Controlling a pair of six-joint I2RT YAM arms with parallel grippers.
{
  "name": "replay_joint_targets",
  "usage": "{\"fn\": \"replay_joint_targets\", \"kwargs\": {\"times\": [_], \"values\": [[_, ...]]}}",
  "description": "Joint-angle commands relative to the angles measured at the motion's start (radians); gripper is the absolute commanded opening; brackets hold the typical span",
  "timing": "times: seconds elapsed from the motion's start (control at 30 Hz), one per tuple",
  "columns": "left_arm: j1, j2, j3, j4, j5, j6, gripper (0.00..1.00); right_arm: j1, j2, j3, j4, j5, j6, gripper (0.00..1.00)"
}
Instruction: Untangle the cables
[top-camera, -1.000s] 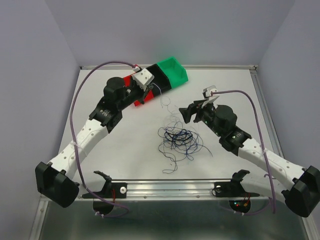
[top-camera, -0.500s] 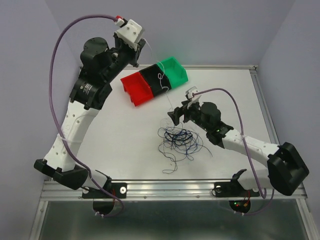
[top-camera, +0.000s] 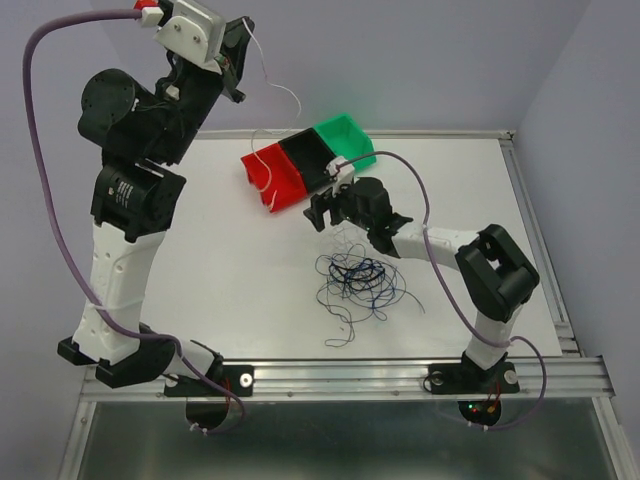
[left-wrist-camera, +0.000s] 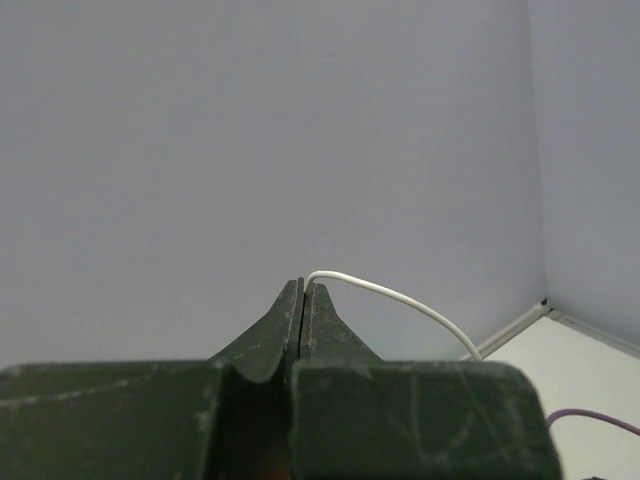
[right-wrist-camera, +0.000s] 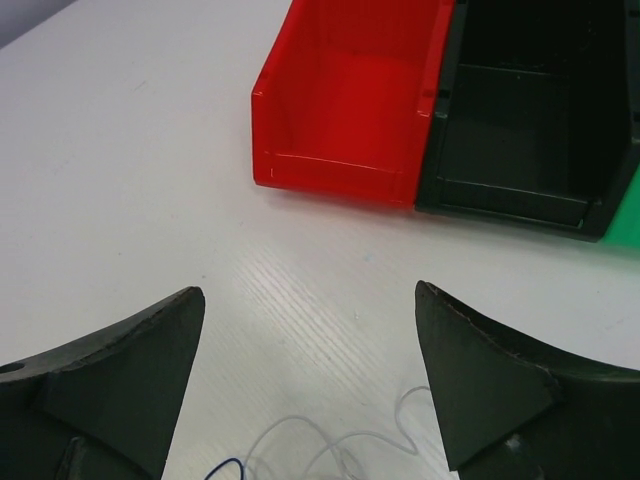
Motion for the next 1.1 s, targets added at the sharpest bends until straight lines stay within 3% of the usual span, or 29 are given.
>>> {"fn": "replay_joint_targets", "kwargs": {"times": [0.0,0.17,0.37,0.63,1.07], "values": [[0.005,0.017,-0.014,0.119,-0.106,0.031,0.00,0.006,-0.052,0.028,0.106,-0.036,0.057,0.90],[0.060,0.046,-0.092,0.187,-0.123,0.072,0.00,0.008,-0.202,-0.091,0.101,0.029,0.087,0.90],[0.134,0.084,-0.192,0.265,-0.049,0.039,0.00,0.006,-0.364,-0.234,0.060,0.206,0.156,0.91],[0.200,0.193,-0.210,0.329,-0.038,0.025,0.00,0.006,-0.538,-0.365,0.000,0.353,0.242,0.91],[0.255,0.274,-0.336,0.423,-0.008,0.013,0.00,0.008,-0.618,-0.418,0.000,0.335,0.271,0.91]]}}
